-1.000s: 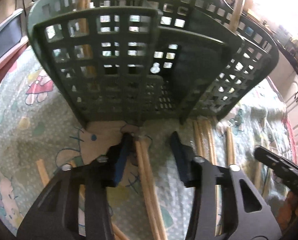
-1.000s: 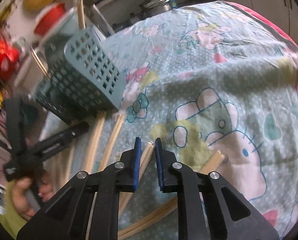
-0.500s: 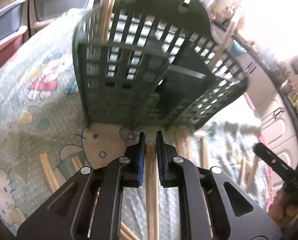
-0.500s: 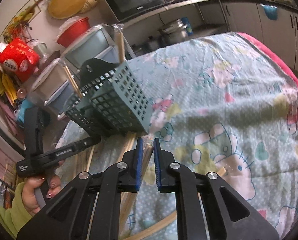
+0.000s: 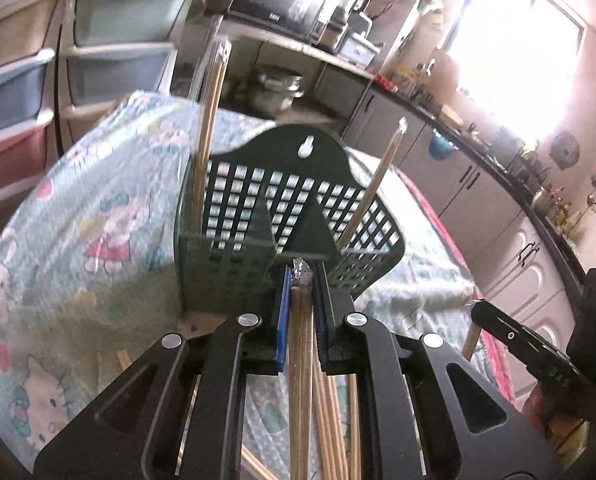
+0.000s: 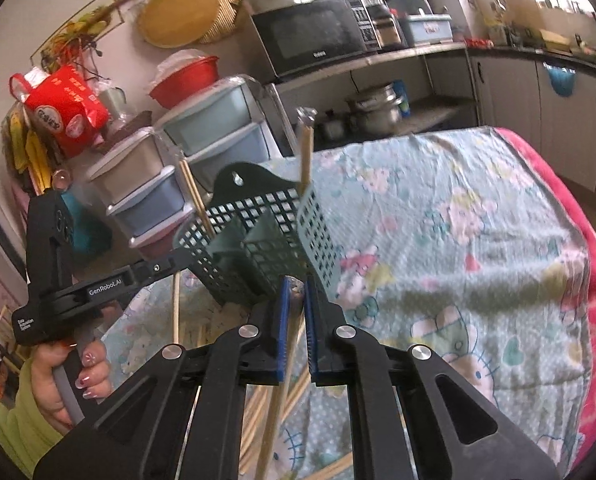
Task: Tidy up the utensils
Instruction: 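Close the right tool on another chopstick while the left tool grasps one too, then lift the right tool's chopstick over the caddy while the left tool carries its own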
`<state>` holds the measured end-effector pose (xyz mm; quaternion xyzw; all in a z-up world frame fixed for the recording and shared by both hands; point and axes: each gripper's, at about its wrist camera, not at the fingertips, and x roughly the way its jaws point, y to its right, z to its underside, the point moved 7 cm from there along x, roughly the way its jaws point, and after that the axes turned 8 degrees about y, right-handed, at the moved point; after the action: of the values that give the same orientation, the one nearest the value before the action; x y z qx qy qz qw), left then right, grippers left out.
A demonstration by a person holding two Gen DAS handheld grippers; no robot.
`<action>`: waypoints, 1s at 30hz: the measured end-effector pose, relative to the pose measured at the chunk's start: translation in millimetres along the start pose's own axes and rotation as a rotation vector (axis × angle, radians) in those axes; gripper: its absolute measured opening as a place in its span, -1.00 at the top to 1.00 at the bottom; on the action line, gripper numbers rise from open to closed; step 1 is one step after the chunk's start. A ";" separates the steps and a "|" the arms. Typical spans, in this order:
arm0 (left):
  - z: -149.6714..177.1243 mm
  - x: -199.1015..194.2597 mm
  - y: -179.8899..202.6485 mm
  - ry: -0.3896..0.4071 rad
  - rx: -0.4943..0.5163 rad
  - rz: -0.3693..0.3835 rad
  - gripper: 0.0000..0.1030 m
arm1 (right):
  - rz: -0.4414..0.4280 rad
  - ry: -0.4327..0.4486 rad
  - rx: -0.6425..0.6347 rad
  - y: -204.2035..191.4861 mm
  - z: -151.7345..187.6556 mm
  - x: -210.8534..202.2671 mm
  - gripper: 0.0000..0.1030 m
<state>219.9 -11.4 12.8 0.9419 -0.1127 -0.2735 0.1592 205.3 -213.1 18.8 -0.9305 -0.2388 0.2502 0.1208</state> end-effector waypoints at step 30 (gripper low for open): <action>-51.7 -49.5 18.8 0.175 0.025 0.048 0.86 | -0.098 0.126 -0.146 -75.8 -54.7 -6.1 0.88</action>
<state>205.2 -1.7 84.6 0.9611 -0.1243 -0.1847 0.1631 200.2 -157.0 93.7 -0.9379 -0.2937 0.1668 0.0795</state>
